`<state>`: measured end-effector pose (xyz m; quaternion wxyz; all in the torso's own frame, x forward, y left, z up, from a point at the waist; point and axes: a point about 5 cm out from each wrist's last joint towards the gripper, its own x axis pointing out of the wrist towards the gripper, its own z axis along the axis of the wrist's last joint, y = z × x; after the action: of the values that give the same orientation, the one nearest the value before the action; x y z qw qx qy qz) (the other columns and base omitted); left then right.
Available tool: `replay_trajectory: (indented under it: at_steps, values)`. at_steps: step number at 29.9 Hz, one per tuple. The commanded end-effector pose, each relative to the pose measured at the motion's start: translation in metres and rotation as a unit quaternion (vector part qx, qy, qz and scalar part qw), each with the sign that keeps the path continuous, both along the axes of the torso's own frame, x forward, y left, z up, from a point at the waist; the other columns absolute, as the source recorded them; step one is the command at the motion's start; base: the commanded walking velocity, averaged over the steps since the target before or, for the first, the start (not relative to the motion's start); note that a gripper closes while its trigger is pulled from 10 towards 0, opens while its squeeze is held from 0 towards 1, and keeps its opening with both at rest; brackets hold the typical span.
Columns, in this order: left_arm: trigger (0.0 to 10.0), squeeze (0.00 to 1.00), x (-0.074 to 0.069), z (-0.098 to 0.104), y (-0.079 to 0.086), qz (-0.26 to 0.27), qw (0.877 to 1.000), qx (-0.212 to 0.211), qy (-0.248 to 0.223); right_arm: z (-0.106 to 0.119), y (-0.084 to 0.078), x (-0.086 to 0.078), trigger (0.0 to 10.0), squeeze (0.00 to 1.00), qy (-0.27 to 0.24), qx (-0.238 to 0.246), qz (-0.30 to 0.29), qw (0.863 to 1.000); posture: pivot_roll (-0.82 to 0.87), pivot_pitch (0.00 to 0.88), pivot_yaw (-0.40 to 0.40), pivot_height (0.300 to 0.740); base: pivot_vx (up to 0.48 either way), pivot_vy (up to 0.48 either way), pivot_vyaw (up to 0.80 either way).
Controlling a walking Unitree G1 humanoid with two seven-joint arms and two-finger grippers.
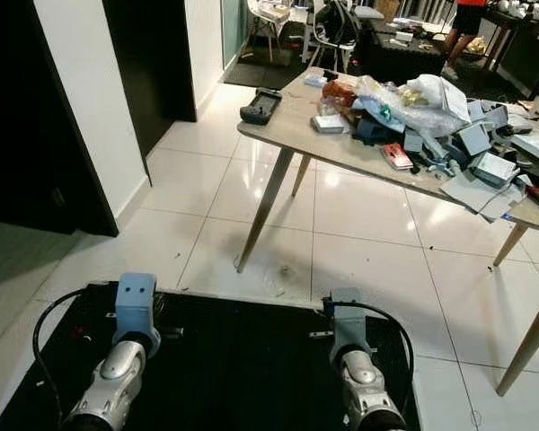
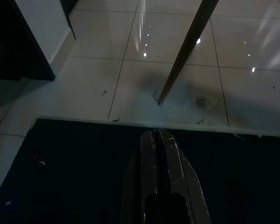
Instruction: Picking trash to rubbish bin
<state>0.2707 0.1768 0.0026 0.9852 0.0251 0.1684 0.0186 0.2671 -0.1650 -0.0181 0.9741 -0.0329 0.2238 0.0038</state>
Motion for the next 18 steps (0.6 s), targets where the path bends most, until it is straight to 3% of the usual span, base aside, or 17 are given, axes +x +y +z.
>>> replay_trajectory:
  at_steps: [1,8,18]
  values:
    - [10.0,0.00,0.002,0.001,-0.005,-0.003,1.000,-0.010,-0.004,0.006,-0.003,0.004,10.0,0.00,-0.018,-0.002,-0.005,1.000,0.01,0.009,-0.065,0.740,0.360,0.000,0.00]
    - [10.0,0.00,0.004,0.003,-0.007,-0.004,1.000,-0.015,-0.008,0.020,0.000,0.012,10.0,0.00,-0.077,-0.012,0.014,0.997,0.00,0.015,-0.064,0.740,0.366,0.000,0.00]
    - [10.0,0.00,0.005,0.004,-0.008,-0.005,1.000,-0.016,-0.009,0.023,-0.002,0.014,10.0,0.00,-0.087,-0.008,0.013,0.996,0.00,0.017,-0.063,0.740,0.365,0.000,0.00]
